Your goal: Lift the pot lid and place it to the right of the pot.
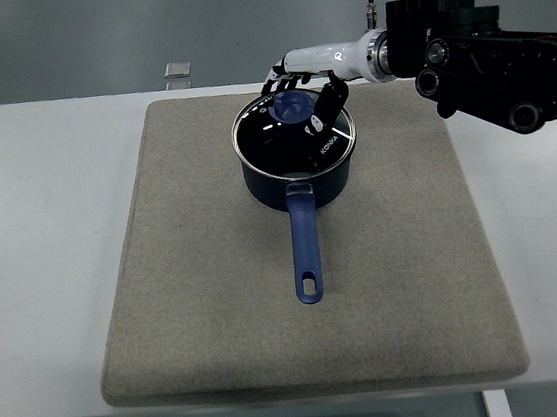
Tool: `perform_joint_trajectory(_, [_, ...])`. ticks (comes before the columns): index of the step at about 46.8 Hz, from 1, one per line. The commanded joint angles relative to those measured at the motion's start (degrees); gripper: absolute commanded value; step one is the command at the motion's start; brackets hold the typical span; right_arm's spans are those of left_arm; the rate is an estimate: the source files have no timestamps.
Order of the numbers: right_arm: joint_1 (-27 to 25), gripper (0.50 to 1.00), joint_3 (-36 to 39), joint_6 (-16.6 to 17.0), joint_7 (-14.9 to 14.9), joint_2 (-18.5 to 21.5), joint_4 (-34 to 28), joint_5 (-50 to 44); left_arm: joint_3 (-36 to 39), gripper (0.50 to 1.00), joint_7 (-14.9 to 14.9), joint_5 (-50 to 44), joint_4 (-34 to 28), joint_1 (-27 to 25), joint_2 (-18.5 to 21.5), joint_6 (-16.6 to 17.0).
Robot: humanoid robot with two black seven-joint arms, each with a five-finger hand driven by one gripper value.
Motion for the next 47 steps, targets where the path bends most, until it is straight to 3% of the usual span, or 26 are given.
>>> perform_joint_trajectory(1, [0.1, 0.834, 0.0, 0.0, 0.0, 0.0, 0.0, 0.0, 0.0, 1.0, 0.0, 0.0, 0.0, 0.0, 0.0, 0.0])
perform_joint_trajectory(5, [0.1, 0.83, -0.1, 0.0, 0.0, 0.0, 0.0, 0.0, 0.0, 1.0, 0.0, 0.0, 0.0, 0.0, 0.0, -0.1])
perform_joint_trajectory(17, [0.1, 0.756, -0.1, 0.3, 0.0, 0.0, 0.0, -0.1, 0.0, 1.0, 0.0, 0.0, 0.0, 0.0, 0.0, 0.0])
perform_joint_trajectory(27, [0.2, 0.662, -0.1, 0.7, 0.0, -0.1, 0.0, -0.1, 0.0, 1.0, 0.0, 0.0, 0.0, 0.0, 0.0, 0.0])
perform_joint_trajectory(47, [3.0, 0.554, 0.1, 1.1, 0.0, -0.4, 0.0, 0.5, 0.0, 1.0, 0.0, 0.0, 0.0, 0.0, 0.0, 0.0])
